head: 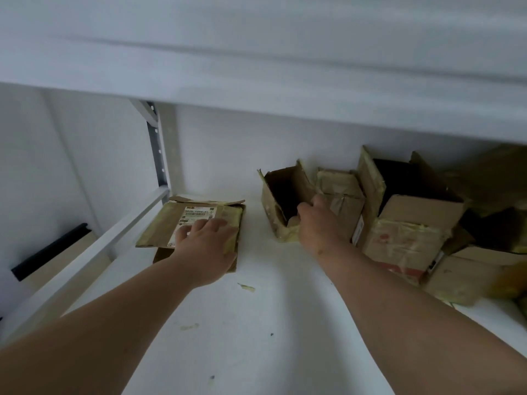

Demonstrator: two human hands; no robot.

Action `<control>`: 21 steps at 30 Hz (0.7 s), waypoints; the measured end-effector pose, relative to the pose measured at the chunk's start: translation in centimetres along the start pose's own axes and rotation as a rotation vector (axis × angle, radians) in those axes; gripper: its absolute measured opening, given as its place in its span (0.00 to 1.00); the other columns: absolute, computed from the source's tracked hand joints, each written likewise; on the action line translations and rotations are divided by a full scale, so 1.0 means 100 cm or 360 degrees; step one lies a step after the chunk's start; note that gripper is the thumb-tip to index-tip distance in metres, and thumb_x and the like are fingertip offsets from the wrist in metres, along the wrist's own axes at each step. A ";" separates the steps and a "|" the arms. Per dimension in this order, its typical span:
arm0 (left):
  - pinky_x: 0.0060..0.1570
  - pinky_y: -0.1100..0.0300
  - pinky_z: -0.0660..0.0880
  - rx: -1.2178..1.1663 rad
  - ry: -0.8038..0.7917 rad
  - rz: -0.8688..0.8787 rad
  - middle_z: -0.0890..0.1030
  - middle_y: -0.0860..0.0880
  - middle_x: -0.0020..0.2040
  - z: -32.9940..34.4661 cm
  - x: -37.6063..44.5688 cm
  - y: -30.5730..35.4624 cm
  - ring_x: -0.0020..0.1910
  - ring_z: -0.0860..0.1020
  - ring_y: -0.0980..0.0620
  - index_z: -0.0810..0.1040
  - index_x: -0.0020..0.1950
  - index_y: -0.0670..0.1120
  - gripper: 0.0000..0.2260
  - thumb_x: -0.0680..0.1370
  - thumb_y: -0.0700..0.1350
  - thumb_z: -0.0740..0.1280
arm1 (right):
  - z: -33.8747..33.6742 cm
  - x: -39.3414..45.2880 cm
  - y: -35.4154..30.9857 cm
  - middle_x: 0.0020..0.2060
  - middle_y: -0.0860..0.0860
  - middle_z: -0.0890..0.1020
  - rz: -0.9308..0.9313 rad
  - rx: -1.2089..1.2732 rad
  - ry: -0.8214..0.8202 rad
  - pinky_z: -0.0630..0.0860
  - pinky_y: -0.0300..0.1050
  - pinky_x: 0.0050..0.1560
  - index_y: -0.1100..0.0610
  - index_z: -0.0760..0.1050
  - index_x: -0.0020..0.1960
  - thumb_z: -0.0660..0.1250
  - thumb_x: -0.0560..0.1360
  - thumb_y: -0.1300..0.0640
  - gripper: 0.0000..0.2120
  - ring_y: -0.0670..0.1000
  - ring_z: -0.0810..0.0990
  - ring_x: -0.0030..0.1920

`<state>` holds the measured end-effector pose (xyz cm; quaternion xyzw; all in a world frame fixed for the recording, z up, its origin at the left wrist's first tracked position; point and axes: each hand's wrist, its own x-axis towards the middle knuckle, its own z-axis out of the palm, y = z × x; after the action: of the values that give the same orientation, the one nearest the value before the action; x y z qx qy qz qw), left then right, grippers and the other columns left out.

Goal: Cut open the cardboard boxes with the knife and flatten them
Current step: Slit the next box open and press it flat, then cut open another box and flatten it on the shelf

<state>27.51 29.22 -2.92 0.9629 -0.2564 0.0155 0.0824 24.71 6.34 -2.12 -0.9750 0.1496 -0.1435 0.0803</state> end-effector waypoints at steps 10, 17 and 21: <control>0.71 0.42 0.56 -0.0337 0.0080 -0.0202 0.55 0.52 0.79 -0.004 -0.025 0.046 0.75 0.58 0.45 0.48 0.80 0.56 0.35 0.78 0.55 0.63 | -0.026 -0.070 0.043 0.56 0.44 0.72 -0.0063 0.0778 0.0116 0.71 0.39 0.43 0.51 0.75 0.53 0.59 0.79 0.62 0.09 0.45 0.75 0.49; 0.67 0.47 0.70 -0.1066 -0.0256 -0.0204 0.69 0.49 0.74 0.007 -0.054 0.103 0.64 0.76 0.45 0.44 0.79 0.63 0.37 0.78 0.58 0.65 | -0.051 -0.134 0.103 0.51 0.49 0.80 0.0237 0.1700 -0.0090 0.72 0.37 0.52 0.50 0.75 0.49 0.66 0.79 0.57 0.03 0.50 0.78 0.53; 0.59 0.58 0.70 -0.1030 -0.0266 -0.0252 0.70 0.46 0.72 0.014 -0.071 0.158 0.66 0.73 0.46 0.51 0.80 0.57 0.31 0.81 0.56 0.62 | -0.055 -0.165 0.143 0.58 0.47 0.79 0.0454 0.2019 -0.0088 0.77 0.52 0.62 0.47 0.71 0.59 0.68 0.79 0.53 0.10 0.53 0.80 0.58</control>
<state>13.47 18.94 -2.39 0.9017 -0.1784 -0.1519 0.3632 4.14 -2.59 -4.01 -0.7122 0.1616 -0.1667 0.6625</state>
